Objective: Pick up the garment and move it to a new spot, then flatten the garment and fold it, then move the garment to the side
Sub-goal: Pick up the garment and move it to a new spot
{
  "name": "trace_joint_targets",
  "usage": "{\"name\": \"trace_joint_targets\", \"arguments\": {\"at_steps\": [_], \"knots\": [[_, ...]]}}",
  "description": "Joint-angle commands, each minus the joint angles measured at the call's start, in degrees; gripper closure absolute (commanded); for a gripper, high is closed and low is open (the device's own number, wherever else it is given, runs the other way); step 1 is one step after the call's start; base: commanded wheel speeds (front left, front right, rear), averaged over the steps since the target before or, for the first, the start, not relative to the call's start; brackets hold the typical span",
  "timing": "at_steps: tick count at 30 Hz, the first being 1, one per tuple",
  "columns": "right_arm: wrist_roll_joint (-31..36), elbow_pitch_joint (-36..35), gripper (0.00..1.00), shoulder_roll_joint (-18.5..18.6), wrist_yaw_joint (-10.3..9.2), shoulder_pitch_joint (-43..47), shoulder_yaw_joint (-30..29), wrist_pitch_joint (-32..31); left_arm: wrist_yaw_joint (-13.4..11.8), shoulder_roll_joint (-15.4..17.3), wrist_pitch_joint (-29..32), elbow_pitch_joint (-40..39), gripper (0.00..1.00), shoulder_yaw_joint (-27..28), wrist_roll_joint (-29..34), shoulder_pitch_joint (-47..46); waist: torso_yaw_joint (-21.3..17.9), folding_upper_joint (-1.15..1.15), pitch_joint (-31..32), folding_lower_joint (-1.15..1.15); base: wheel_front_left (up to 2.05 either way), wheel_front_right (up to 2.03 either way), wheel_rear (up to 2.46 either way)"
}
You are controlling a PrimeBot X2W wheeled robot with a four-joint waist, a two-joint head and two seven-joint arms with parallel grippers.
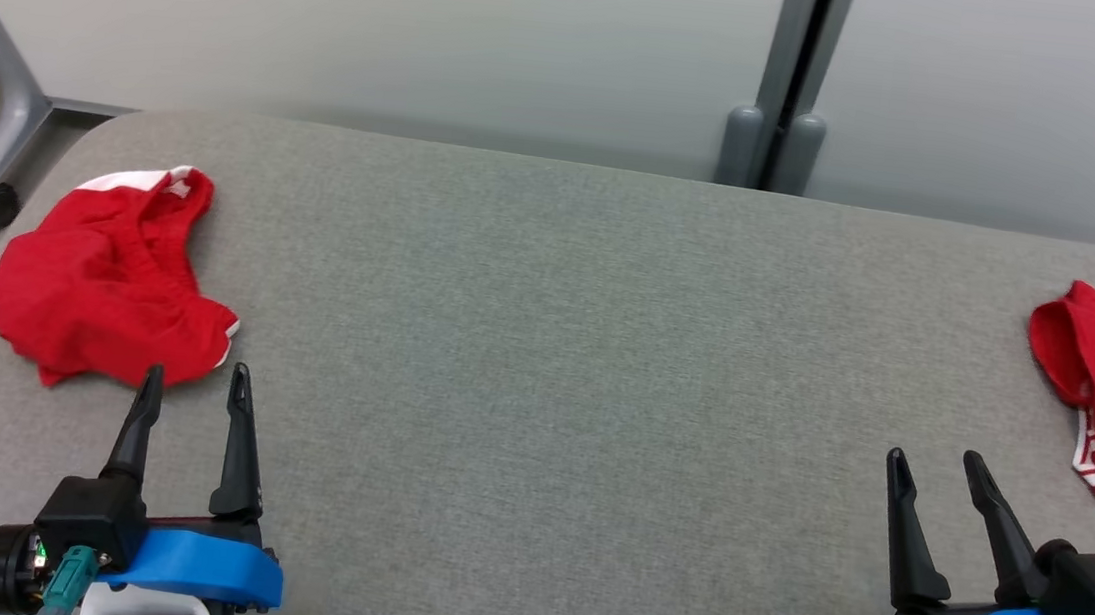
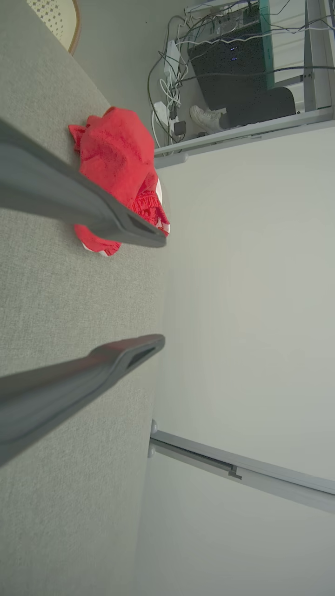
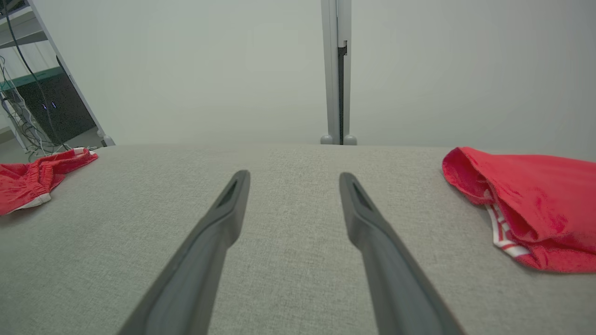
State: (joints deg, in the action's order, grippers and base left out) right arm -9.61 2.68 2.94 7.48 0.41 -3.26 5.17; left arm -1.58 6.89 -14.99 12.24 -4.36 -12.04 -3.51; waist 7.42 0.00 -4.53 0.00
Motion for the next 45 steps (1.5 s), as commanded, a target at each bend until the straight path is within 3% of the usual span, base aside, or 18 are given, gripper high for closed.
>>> {"name": "trace_joint_targets", "arguments": {"at_steps": [1,14,22,32,45], "knots": [[-0.09,0.17,0.00,-0.06,0.03,-0.62,0.26,0.35,-0.25,0.37,-0.24,-0.26,0.00,0.35,-0.06,-0.42,1.57,0.00,-1.11,0.00,0.00,0.00,0.00],[1.45,1.20,0.00,-0.03,0.03,-2.36,1.02,-0.41,-1.36,1.12,-0.04,-0.90,0.00,1.39,-1.38,0.37,13.16,0.00,-2.54,0.00,0.00,0.00,0.00],[1.79,1.49,0.00,-0.02,0.03,-2.30,1.47,-1.05,-1.66,1.39,-0.12,-0.42,0.00,2.00,-2.08,1.77,16.51,0.00,-1.97,0.00,0.00,0.00,0.00],[2.32,0.67,0.00,-0.01,0.03,-2.84,1.78,-1.81,-1.48,2.83,-0.08,-1.13,0.00,3.10,-2.82,-1.47,14.04,0.00,-2.88,0.00,0.00,0.00,0.00],[5.03,-8.23,0.00,2.78,0.03,-7.20,1.09,-5.07,1.40,10.74,3.55,5.94,0.00,7.83,-6.51,-25.91,6.27,0.00,-14.79,0.00,0.00,0.00,0.00]]}}
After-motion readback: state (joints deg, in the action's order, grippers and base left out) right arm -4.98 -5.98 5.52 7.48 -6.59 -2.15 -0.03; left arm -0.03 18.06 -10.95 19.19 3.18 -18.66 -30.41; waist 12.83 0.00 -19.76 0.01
